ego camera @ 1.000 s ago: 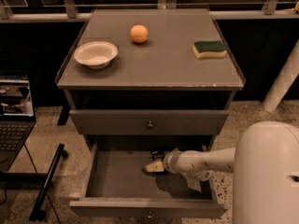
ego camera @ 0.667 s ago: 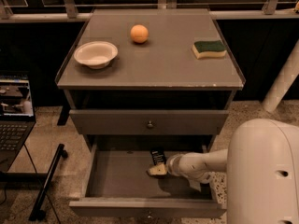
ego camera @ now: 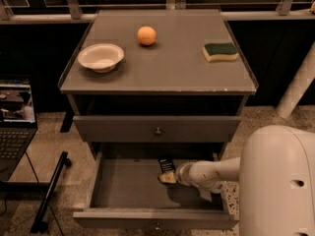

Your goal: Pick rxbar chocolate from middle drawer and place on counter

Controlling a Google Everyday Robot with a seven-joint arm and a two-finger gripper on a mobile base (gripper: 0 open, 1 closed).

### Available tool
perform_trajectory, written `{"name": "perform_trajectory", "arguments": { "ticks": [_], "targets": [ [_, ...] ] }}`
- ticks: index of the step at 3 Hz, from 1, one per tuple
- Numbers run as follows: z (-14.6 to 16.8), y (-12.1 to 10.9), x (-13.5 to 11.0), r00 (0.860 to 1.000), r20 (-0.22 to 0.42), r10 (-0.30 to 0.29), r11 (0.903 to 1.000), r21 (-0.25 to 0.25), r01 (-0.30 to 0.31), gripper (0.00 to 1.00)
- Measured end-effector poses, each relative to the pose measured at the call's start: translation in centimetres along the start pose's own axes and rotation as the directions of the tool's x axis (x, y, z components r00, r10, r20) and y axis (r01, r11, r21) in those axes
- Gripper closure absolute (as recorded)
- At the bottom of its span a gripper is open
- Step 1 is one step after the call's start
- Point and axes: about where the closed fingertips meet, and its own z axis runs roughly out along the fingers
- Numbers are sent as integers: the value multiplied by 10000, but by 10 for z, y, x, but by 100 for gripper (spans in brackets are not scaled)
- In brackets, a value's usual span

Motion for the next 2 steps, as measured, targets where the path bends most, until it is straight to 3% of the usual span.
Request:
{"name": "perform_trajectory", "arguments": {
  "ticks": [2],
  "targets": [
    [0, 0, 0, 10000, 0, 0, 10000, -1, 0, 64]
  ]
}}
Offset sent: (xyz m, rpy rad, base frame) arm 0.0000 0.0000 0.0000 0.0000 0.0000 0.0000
